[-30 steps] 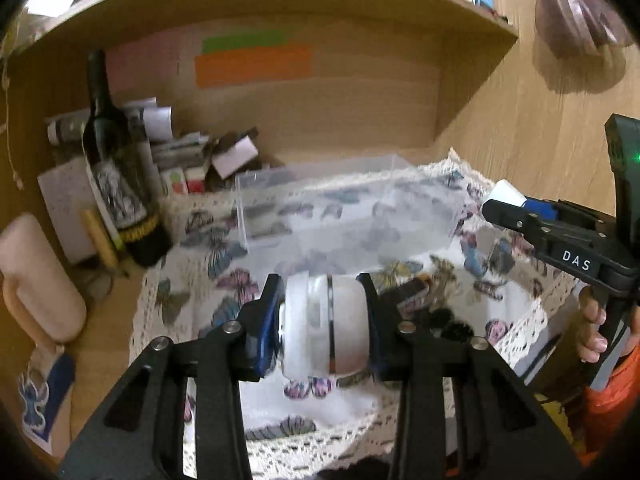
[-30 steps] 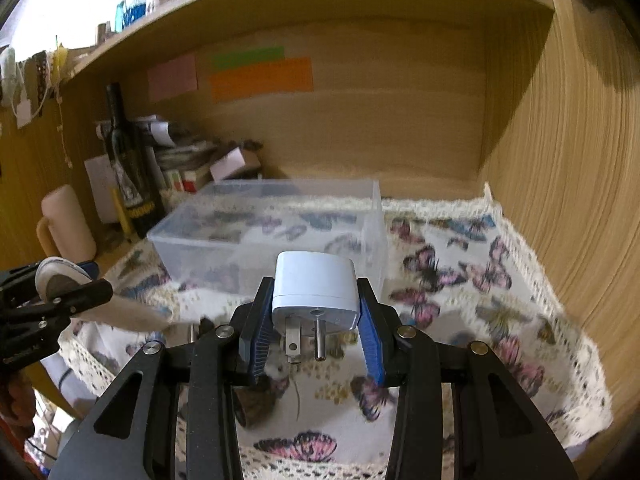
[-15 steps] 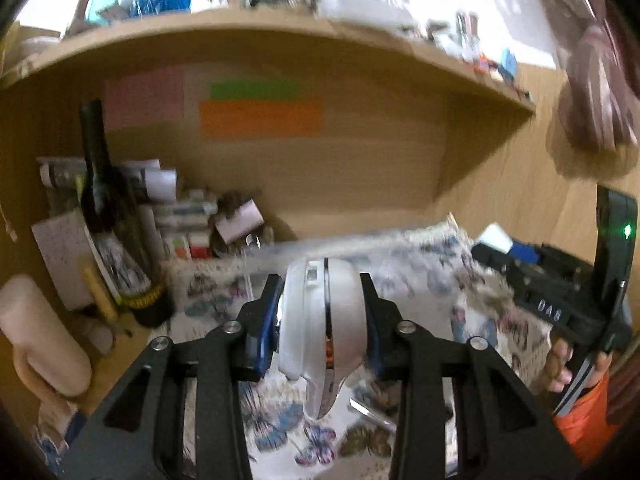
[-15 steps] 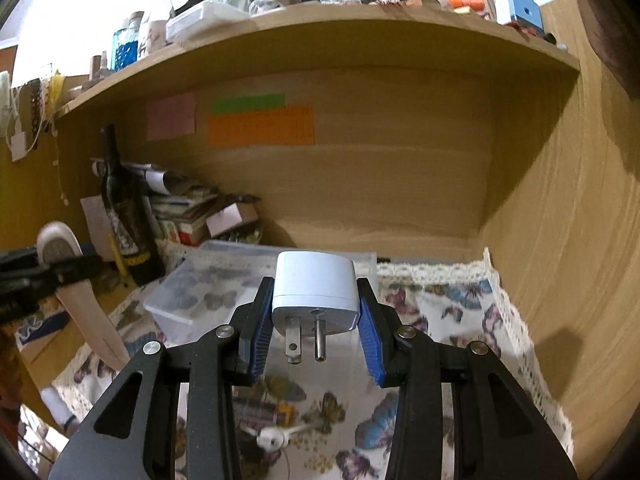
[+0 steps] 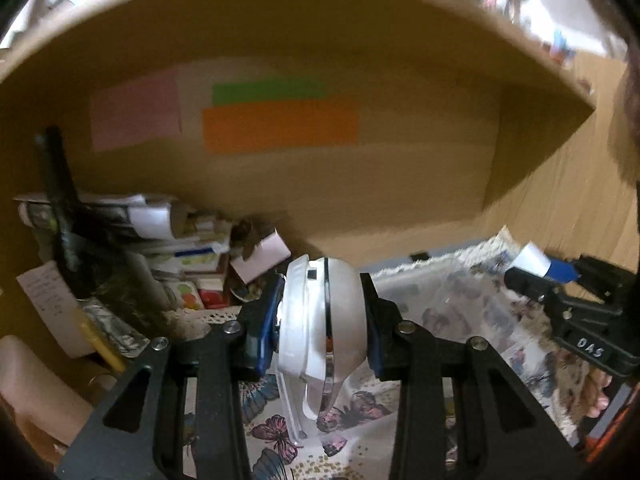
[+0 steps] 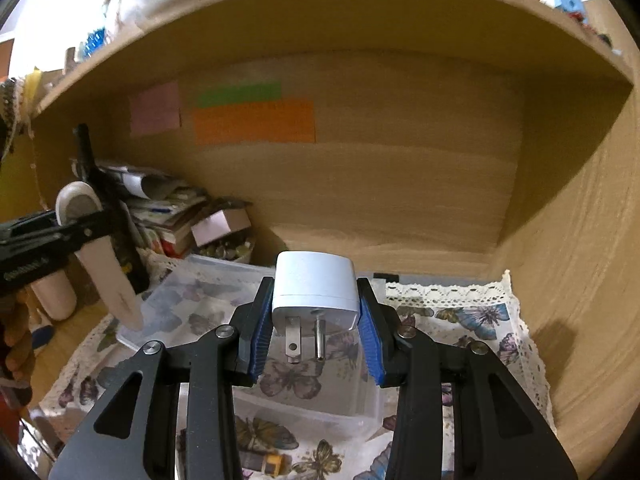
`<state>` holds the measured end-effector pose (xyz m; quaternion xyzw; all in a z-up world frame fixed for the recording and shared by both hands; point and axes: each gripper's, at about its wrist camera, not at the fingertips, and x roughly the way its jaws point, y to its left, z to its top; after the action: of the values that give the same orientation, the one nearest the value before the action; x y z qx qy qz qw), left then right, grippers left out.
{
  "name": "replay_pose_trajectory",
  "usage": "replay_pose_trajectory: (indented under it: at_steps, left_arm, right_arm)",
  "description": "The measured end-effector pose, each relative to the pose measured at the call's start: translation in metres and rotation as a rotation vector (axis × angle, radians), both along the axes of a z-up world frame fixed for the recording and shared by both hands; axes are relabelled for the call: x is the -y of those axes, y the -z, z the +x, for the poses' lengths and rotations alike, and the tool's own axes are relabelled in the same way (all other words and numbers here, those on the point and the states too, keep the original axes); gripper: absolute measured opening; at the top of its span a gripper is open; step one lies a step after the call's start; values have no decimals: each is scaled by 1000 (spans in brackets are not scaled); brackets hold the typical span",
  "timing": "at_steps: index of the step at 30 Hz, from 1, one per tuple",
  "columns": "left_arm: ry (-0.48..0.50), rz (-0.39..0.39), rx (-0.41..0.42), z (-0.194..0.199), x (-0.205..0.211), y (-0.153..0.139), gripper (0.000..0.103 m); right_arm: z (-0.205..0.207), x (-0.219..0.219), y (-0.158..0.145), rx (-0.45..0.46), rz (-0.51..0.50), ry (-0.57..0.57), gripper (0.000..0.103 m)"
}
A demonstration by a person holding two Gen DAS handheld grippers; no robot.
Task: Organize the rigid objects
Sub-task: 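Carry both items into the clear plastic box and open both grippers, then withdraw both open grippers from the box toward the remaining items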
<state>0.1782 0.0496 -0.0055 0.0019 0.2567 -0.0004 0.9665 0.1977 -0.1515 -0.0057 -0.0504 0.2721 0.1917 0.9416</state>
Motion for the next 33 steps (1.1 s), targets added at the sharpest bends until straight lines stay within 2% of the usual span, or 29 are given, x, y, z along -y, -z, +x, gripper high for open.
replay_pose_trajectory:
  at_steps: [6, 13, 20, 27, 29, 31, 33]
  left_arm:
    - [12, 80, -77, 31, 16, 33, 36]
    - [24, 130, -90, 49, 34, 47, 37]
    - [88, 50, -178, 71, 44, 55, 39]
    - [100, -46, -257, 79, 38, 62, 41]
    - [93, -56, -252, 73, 35, 58, 54]
    - [87, -57, -231, 66, 33, 52, 60]
    - [86, -57, -210, 60, 32, 44, 62]
  right_arm:
    - [25, -9, 26, -84, -49, -15, 36]
    - [48, -17, 56, -170, -103, -19, 36]
    - [55, -21, 68, -205, -136, -16, 36]
    - [58, -24, 72, -219, -147, -23, 36]
    - [56, -25, 69, -209, -150, -24, 36]
    - [54, -25, 65, -193, -150, -20, 36]
    - [49, -23, 57, -173, -138, -20, 42]
